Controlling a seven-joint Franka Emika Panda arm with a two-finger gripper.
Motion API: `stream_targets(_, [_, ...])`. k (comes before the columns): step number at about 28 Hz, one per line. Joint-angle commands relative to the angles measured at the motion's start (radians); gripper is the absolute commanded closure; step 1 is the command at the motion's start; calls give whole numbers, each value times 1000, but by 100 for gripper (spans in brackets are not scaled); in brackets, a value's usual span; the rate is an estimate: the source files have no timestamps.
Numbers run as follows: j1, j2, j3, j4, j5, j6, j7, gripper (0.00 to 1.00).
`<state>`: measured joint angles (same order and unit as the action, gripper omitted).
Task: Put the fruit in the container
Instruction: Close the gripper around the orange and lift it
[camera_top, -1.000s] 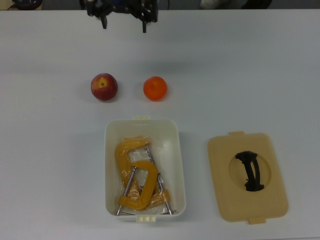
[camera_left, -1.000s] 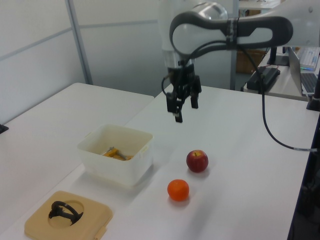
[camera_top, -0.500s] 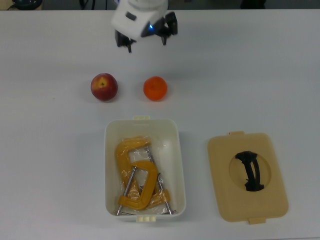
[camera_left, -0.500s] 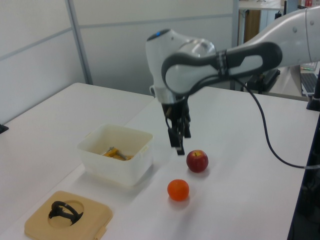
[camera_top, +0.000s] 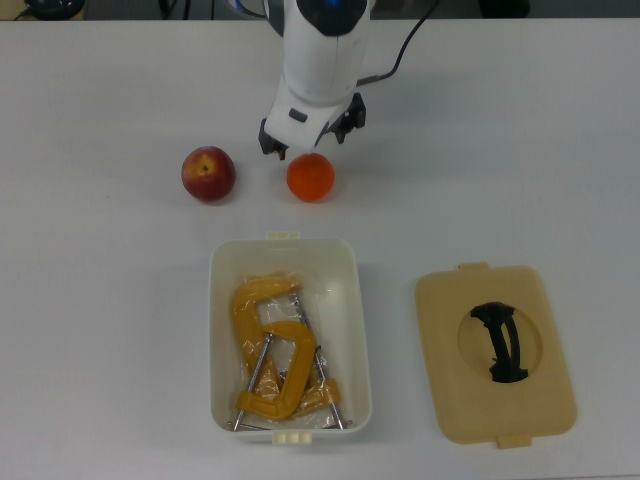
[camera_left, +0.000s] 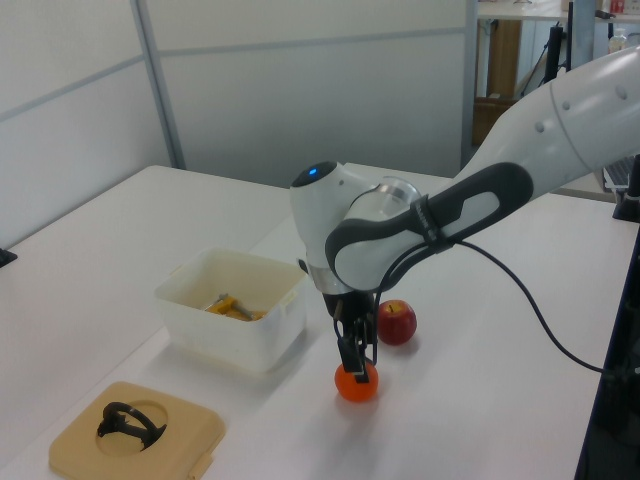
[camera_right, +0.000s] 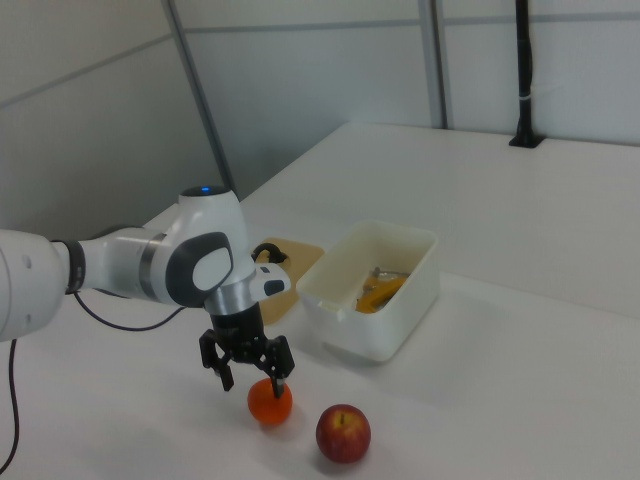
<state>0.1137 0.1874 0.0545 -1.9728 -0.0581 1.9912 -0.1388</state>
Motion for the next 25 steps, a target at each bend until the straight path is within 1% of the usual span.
stream_targets(1, [6,53,-5,2,-35,44,31,0])
stream_targets(6, [6,69,-5,2,-39,69,39,0])
stream_targets(7, [6,69,-5,2,-39,72,39,4])
stream_targets(9, [6,70,-5,3,-39,74,39,15])
stream_targets(10, [6,72,-5,3,-39,74,39,34])
stream_targets(11, [4,76,-5,6,-39,74,38,46])
stream_targets(13, [4,76,-5,11,-39,74,38,62])
stream_targets(14, [4,76,-5,12,-39,74,38,66])
stream_targets(15, [4,64,-7,15,-39,67,38,67])
stream_targets(17, [3,44,-8,18,-37,60,39,67])
stream_targets(19, [-2,8,-12,35,-37,54,39,67])
stream_targets(21, [-6,-20,-21,77,-36,22,42,67])
stream_targets(24, [-22,-16,-35,155,-32,-17,44,67])
stream_targets(25, [-26,-7,-38,196,-29,-20,45,67])
